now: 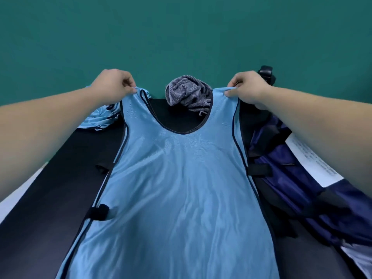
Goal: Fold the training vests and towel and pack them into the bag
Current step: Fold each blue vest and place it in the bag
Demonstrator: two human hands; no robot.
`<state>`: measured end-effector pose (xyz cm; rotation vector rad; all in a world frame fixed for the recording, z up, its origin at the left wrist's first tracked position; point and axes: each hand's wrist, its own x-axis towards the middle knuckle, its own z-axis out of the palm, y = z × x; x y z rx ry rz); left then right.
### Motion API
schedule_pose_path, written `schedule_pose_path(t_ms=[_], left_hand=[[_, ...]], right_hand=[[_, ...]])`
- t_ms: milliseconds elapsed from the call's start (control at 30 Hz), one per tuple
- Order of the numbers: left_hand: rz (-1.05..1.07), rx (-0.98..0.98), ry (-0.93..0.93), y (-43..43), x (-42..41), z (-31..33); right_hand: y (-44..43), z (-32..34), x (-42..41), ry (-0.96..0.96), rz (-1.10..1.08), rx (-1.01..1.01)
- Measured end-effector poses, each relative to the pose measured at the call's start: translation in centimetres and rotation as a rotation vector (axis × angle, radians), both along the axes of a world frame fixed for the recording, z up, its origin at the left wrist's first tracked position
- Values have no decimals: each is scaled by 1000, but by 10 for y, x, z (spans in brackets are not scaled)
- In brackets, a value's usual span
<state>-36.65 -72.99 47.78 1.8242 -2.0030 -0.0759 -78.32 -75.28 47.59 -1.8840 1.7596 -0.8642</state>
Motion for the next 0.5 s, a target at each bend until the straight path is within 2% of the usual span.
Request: schedule_pose_path(t_ms=[300, 500], left_hand=[[-44, 57, 23, 121, 1, 55], [-76, 67, 34, 206, 4, 63]], right_hand=[[115, 48, -7, -81, 159, 32], [202, 57, -6, -94, 251, 41]])
